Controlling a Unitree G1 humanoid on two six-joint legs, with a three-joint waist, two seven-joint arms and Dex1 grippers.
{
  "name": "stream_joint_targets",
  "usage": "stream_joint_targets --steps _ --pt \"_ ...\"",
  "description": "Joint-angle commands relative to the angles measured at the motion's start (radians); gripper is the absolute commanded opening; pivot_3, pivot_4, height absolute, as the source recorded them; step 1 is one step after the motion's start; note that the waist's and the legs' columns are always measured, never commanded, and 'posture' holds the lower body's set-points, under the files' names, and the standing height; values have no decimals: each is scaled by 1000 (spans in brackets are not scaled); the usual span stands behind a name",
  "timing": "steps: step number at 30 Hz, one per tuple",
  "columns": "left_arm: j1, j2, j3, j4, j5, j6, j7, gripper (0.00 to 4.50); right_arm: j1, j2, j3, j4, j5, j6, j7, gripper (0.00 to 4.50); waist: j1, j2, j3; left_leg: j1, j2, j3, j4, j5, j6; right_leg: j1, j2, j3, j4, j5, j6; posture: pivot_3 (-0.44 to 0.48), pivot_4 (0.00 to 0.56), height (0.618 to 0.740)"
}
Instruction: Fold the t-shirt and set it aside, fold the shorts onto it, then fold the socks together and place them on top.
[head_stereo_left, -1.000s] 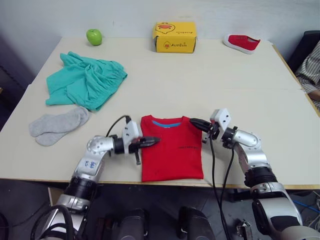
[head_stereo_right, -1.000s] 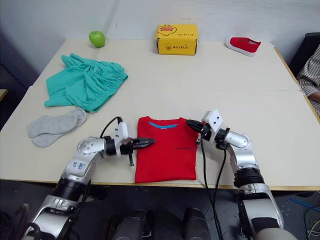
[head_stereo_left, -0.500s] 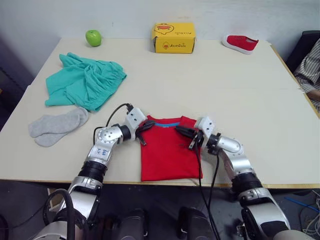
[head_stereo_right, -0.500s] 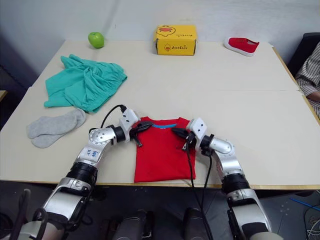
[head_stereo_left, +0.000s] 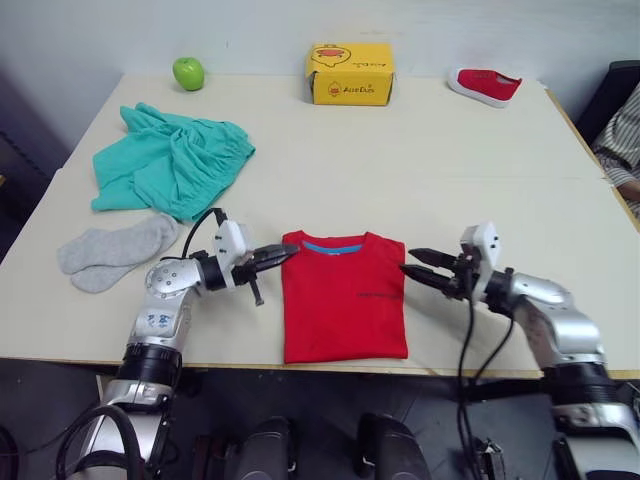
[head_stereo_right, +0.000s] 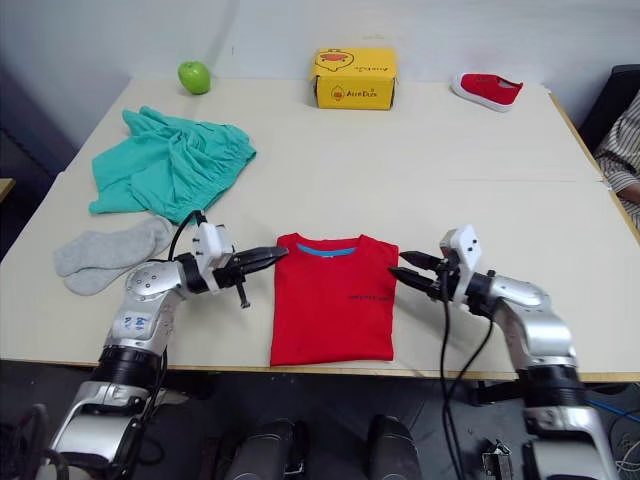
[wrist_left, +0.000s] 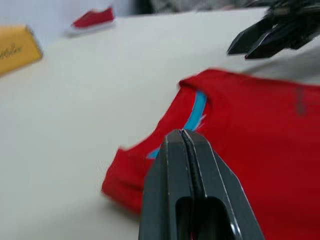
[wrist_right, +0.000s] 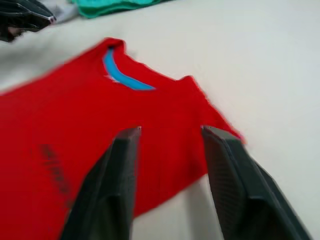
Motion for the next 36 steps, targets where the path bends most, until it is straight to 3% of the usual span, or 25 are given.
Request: stream_joint_targets --steps 1,4,5,12,18,24,29,33,36 --pt "70 39 -38 -64 12 -33 -72 0 54 -142 -61 -166 188 356 44 3362 1 0 0 0 0 0 0 -1 1 0 0 0 -1 0 0 0 150 740" --pt "100 60 -48 -46 36 -72 -92 0 68 -185 -88 -212 277 546 3 4443 -2 0 0 0 1 1 0 -2 0 0 0 -1 -2 0 0 0 150 740" --pt "104 57 -47 -40 34 -77 -91 0 67 -189 -93 -218 298 611 -24 4481 -1 0 0 0 2 1 0 -2 0 0 0 -1 -2 0 0 0 150 740" --pt "137 35 -73 -35 51 -105 -86 0 22 -111 -34 -239 334 859 -187 4481 0 0 0 -1 2 2 0 -3 1 -1 -1 -1 -3 1 0 0 150 740" --pt "146 28 -79 -28 59 -93 -63 0 -65 31 68 -204 304 963 -283 4481 -9 -3 -2 0 3 3 1 -3 1 -1 1 -1 -3 1 0 0 150 740" --pt "143 29 -85 -23 70 -88 -49 0 -141 147 62 -130 279 1103 -376 4481 -20 -7 -5 1 5 4 0 -4 0 -1 2 0 -2 1 0 0 150 740" --pt "132 28 -79 -10 72 -91 -37 0 -146 145 82 -119 254 1136 -400 4481 -25 -9 -7 2 5 4 -1 -4 0 -1 2 -1 -2 1 -1 0 150 740" --pt "133 39 -66 -19 66 -88 -29 0 -134 91 35 -149 284 1121 -351 3613 -23 -10 -8 1 4 4 -1 -5 0 -1 2 0 -3 1 -1 0 150 740" --pt "142 46 -61 -22 66 -92 -25 0 -120 29 22 -165 285 1070 -307 3613 -12 -10 -8 1 4 4 -1 -5 1 -1 1 -1 -4 1 -1 0 150 740"
